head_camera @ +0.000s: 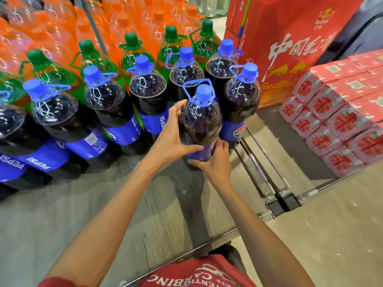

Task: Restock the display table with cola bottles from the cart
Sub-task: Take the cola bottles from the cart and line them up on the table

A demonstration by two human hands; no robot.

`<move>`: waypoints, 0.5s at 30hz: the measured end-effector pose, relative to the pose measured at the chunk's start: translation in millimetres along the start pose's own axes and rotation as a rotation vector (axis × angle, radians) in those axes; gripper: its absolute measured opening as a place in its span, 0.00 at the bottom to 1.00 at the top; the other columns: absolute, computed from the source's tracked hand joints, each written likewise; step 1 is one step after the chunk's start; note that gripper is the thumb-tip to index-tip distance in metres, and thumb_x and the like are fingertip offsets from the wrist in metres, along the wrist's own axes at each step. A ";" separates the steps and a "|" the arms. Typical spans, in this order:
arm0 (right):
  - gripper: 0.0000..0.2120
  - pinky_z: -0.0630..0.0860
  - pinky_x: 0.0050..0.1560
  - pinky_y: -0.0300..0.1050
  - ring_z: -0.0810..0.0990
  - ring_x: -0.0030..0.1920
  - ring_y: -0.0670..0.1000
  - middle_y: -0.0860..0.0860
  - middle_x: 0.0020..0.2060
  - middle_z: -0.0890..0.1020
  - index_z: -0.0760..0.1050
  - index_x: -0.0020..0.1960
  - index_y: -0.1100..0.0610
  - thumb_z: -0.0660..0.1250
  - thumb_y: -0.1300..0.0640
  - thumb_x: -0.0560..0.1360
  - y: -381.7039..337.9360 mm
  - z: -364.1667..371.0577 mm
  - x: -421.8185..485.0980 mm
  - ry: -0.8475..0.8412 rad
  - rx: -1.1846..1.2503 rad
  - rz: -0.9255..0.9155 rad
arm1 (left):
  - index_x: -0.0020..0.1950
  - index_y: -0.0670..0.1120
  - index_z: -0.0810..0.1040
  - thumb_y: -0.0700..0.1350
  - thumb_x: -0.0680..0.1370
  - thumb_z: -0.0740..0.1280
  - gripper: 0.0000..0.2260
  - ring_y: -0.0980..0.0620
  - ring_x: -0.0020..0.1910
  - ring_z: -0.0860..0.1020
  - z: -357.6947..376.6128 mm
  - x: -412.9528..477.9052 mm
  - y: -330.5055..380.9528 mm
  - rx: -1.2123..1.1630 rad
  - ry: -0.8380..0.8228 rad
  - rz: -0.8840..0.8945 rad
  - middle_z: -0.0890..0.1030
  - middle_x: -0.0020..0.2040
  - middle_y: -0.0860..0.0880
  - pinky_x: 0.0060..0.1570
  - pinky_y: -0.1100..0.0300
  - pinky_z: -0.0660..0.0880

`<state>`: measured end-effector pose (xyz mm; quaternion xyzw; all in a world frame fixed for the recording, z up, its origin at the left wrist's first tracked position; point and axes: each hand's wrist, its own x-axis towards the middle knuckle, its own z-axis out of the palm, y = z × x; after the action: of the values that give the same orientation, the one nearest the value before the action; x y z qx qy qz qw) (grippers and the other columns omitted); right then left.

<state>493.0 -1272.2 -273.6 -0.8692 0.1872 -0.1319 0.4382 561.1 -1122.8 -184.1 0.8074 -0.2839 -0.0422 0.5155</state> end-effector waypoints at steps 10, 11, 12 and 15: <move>0.49 0.77 0.59 0.53 0.70 0.71 0.55 0.52 0.71 0.68 0.65 0.73 0.57 0.85 0.46 0.60 -3.7 7.6 11.0 0.141 -0.032 0.035 | 0.80 0.45 0.52 0.42 0.66 0.83 0.53 0.56 0.76 0.65 7.0 20.3 -3.5 0.028 0.017 0.004 0.64 0.77 0.48 0.75 0.52 0.65; 0.49 0.76 0.59 0.53 0.69 0.71 0.56 0.54 0.70 0.68 0.65 0.73 0.58 0.85 0.46 0.60 -3.4 7.9 11.5 0.141 -0.040 0.036 | 0.80 0.44 0.52 0.42 0.65 0.83 0.53 0.56 0.76 0.64 7.1 20.7 -3.7 0.032 0.018 0.004 0.63 0.77 0.47 0.76 0.55 0.64; 0.49 0.76 0.59 0.53 0.69 0.70 0.56 0.54 0.70 0.69 0.65 0.73 0.59 0.85 0.46 0.60 -3.3 7.9 11.8 0.140 -0.047 0.035 | 0.80 0.43 0.52 0.41 0.65 0.83 0.53 0.56 0.77 0.64 6.9 20.9 -3.6 0.036 0.020 0.003 0.63 0.77 0.47 0.76 0.56 0.63; 0.48 0.75 0.59 0.53 0.68 0.70 0.56 0.55 0.69 0.69 0.65 0.72 0.60 0.85 0.46 0.61 -3.7 8.4 13.2 0.137 -0.059 0.029 | 0.80 0.41 0.51 0.42 0.66 0.83 0.53 0.55 0.78 0.62 6.3 22.6 -5.5 0.045 0.022 0.003 0.62 0.78 0.46 0.77 0.53 0.62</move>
<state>508.9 -1270.1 -274.6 -0.8679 0.2331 -0.1789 0.4006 580.0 -1137.5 -186.6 0.8189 -0.2804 -0.0259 0.5001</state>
